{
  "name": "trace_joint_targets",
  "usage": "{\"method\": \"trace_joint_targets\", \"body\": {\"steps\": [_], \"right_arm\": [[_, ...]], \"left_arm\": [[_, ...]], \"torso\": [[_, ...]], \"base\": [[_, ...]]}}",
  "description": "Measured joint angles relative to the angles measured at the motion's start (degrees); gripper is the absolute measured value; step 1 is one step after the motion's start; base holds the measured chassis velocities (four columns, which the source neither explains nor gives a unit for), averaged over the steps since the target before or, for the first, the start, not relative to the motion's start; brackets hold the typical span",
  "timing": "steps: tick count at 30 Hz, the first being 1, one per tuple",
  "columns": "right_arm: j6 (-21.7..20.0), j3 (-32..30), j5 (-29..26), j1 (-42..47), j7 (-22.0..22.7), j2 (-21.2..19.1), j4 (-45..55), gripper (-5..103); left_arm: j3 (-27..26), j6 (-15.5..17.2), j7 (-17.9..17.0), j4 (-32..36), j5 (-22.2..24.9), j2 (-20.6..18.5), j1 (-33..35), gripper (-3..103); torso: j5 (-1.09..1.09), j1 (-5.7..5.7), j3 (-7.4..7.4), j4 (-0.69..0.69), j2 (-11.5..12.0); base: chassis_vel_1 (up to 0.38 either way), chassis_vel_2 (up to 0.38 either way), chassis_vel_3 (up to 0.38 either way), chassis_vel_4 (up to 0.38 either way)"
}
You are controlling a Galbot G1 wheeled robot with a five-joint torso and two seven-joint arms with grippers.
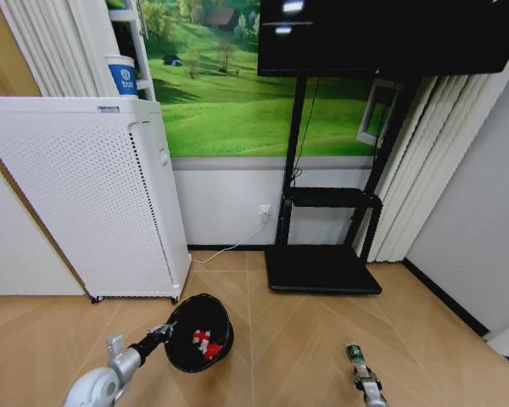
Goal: Pick up the trash bin and place the garbage on the floor into it.
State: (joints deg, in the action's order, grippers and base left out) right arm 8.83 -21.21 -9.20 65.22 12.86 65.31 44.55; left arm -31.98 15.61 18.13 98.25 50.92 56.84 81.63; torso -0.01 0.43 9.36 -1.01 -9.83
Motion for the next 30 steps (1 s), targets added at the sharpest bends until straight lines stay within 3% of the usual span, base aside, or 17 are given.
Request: {"method": "trace_joint_targets", "body": {"steps": [1, 2, 5, 7, 10, 11, 12, 14, 15, 19, 20, 24, 25, 27, 28, 30], "right_arm": [[1.3, -0.1, 0.4, 0.2, -0.1, 0.0, 0.2, 24], [1.3, -0.1, 0.4, 0.2, -0.1, 0.0, 0.2, 24], [8.0, -0.4, 0.0, 2.0, -2.6, -0.7, 2.9, 18], [10.0, -0.9, -0.4, 3.7, -3.6, -1.2, 5.8, 16], [12.6, -1.6, -2.2, 6.9, -4.9, -2.0, 11.6, 16], [15.5, -2.3, -2.9, 8.9, -5.9, -2.2, 15.8, 16], [15.5, -2.3, -2.9, 8.9, -5.9, -2.2, 15.8, 16], [21.0, -3.7, -3.1, 12.1, -7.8, -2.2, 24.4, 16], [21.0, -3.7, -3.1, 12.1, -7.8, -2.2, 24.4, 16], [23.8, -5.5, -2.7, 17.5, -10.2, -1.4, 37.2, 16], [23.8, -5.5, -2.7, 17.5, -10.2, -1.4, 37.2, 16], [24.6, -5.7, -1.2, 21.7, -12.1, 0.3, 47.8, 16], [24.6, -5.7, -1.2, 21.7, -12.1, 0.3, 47.8, 16], [24.6, -5.1, -0.4, 23.8, -13.6, 0.9, 53.9, 16], [24.6, -5.1, -0.4, 23.8, -13.6, 0.9, 53.9, 16], [24.8, -4.4, 0.5, 24.7, -14.8, 1.3, 57.4, 16]], "left_arm": [[0.1, 0.0, -0.1, -0.2, 0.0, 0.0, -0.2, 4], [0.1, 0.0, -0.1, -0.2, 0.0, 0.0, -0.2, 4], [1.2, 0.0, -0.5, -1.2, 0.5, -0.2, -1.2, 4], [2.0, 0.0, -0.8, -1.8, 0.7, -0.6, -2.0, 4], [3.9, 0.1, -1.4, -2.9, 1.0, -1.8, -4.0, 4], [5.7, 0.2, -2.1, -3.9, 1.9, -3.1, -5.9, 4], [5.7, 0.2, -2.1, -3.9, 1.9, -3.1, -5.9, 4], [9.4, 0.3, -3.8, -6.2, 4.4, -5.3, -10.3, 4], [9.4, 0.3, -3.8, -6.2, 4.4, -5.3, -10.3, 4], [17.6, -0.3, -4.3, -10.4, 5.4, -8.7, -17.3, 4], [17.6, -0.3, -4.3, -10.4, 5.4, -8.7, -17.3, 4], [29.0, -0.7, -4.0, -14.9, 6.8, -10.2, -27.1, 4], [29.0, -0.7, -4.0, -14.9, 6.8, -10.2, -27.1, 4], [36.7, -1.1, -3.9, -18.3, 7.5, -8.7, -34.9, 4], [36.7, -1.1, -3.9, -18.3, 7.5, -8.7, -34.9, 4], [44.2, -1.7, -4.1, -21.0, 8.5, -5.4, -41.1, 4]], "torso": [[0.01, 0.00, 0.00, 0.00, 0.0], [0.01, 0.00, 0.00, 0.00, 0.0], [0.01, 0.00, 0.00, 0.02, 0.0], [0.00, 0.00, 0.00, 0.01, 0.0], [0.00, 0.00, 0.00, -0.03, 0.0], [0.00, 0.00, 0.00, -0.02, 0.0], [0.00, 0.00, 0.00, -0.02, 0.0], [0.00, 0.00, 0.00, 0.00, 0.0], [0.00, 0.00, 0.00, 0.00, 0.0], [-0.01, 0.00, 0.00, 0.01, 0.0], [-0.01, 0.00, 0.00, 0.01, 0.0], [0.01, 0.00, 0.00, -0.01, 0.0], [0.01, 0.00, 0.00, -0.01, 0.0], [0.02, 0.01, 0.00, 0.00, 0.0], [0.02, 0.01, 0.00, 0.00, 0.0], [0.00, 0.00, 0.00, -0.02, 0.0]], "base": [[0.000, 0.000, 0.000, 0.000], [0.000, 0.000, 0.000, 0.000], [0.000, 0.000, 0.000, 0.000], [0.000, 0.000, 0.000, 0.000], [0.000, 0.000, 0.000, 0.000], [0.000, 0.000, 0.000, 0.000], [0.000, 0.000, 0.000, 0.000], [0.000, 0.000, 0.000, 0.000], [0.000, 0.000, 0.000, 0.000], [0.000, 0.000, 0.000, 0.000], [0.000, 0.000, 0.000, 0.000], [0.000, 0.000, 0.000, 0.000], [0.000, 0.000, 0.000, 0.000], [0.000, 0.000, 0.000, 0.000], [0.000, 0.000, 0.000, 0.000], [0.000, 0.000, 0.000, 0.000]]}}
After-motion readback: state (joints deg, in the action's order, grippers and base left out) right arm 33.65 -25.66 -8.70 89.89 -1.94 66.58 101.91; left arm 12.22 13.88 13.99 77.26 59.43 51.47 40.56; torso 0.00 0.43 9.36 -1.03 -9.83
